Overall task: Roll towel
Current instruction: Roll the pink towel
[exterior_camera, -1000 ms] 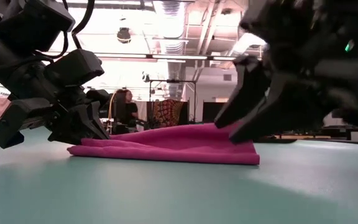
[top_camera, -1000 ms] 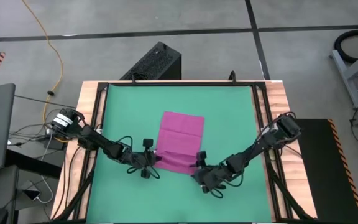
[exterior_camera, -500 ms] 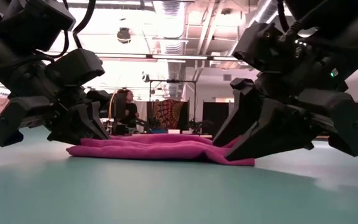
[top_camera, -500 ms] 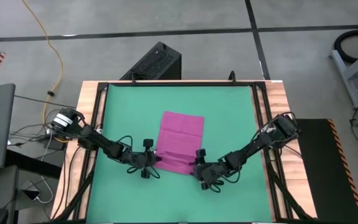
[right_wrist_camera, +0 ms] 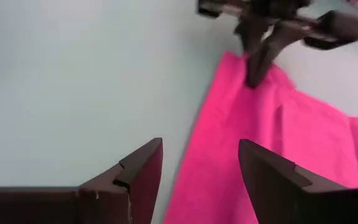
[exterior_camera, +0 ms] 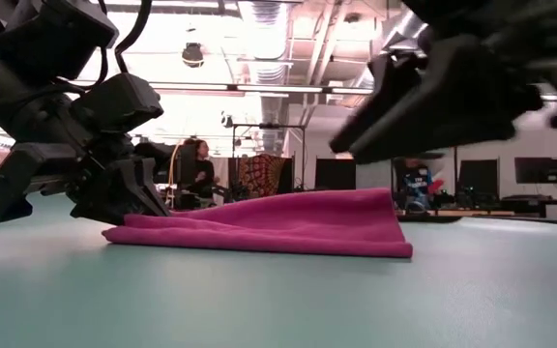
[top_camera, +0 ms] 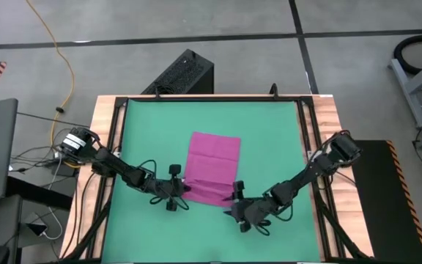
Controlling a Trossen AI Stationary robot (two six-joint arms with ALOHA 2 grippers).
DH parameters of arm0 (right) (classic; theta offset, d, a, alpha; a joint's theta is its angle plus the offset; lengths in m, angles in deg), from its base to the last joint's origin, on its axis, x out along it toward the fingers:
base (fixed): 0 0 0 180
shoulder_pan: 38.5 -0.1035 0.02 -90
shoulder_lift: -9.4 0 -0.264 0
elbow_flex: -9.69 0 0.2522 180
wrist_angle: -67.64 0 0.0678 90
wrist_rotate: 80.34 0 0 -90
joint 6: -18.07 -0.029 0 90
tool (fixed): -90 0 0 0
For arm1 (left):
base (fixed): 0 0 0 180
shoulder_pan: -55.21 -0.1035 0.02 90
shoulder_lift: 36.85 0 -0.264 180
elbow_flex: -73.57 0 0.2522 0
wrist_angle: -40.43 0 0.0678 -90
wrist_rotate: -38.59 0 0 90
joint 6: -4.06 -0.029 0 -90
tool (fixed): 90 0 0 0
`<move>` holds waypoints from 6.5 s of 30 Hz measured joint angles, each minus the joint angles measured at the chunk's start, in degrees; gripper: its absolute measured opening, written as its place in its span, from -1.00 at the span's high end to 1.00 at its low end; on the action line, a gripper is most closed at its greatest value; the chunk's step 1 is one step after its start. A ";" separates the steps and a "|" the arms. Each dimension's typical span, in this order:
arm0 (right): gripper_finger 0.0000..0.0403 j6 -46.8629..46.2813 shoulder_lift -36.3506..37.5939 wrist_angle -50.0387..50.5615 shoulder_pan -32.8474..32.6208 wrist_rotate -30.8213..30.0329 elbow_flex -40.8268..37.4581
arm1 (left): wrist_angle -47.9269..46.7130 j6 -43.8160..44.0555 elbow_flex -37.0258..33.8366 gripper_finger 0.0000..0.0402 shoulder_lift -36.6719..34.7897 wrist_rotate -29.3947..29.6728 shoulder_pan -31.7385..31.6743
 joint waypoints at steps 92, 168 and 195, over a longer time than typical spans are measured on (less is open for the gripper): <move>0.96 -31.27 1.21 22.78 4.90 10.63 6.74 | 6.11 -10.07 1.44 1.00 2.78 -12.77 -5.55; 0.95 -41.27 1.53 27.06 3.36 4.85 6.80 | 4.09 -23.53 20.26 1.00 15.99 -34.68 -13.92; 0.95 -40.51 -2.76 26.11 8.68 8.85 6.43 | 1.82 -19.22 20.13 1.00 15.18 -40.11 -14.01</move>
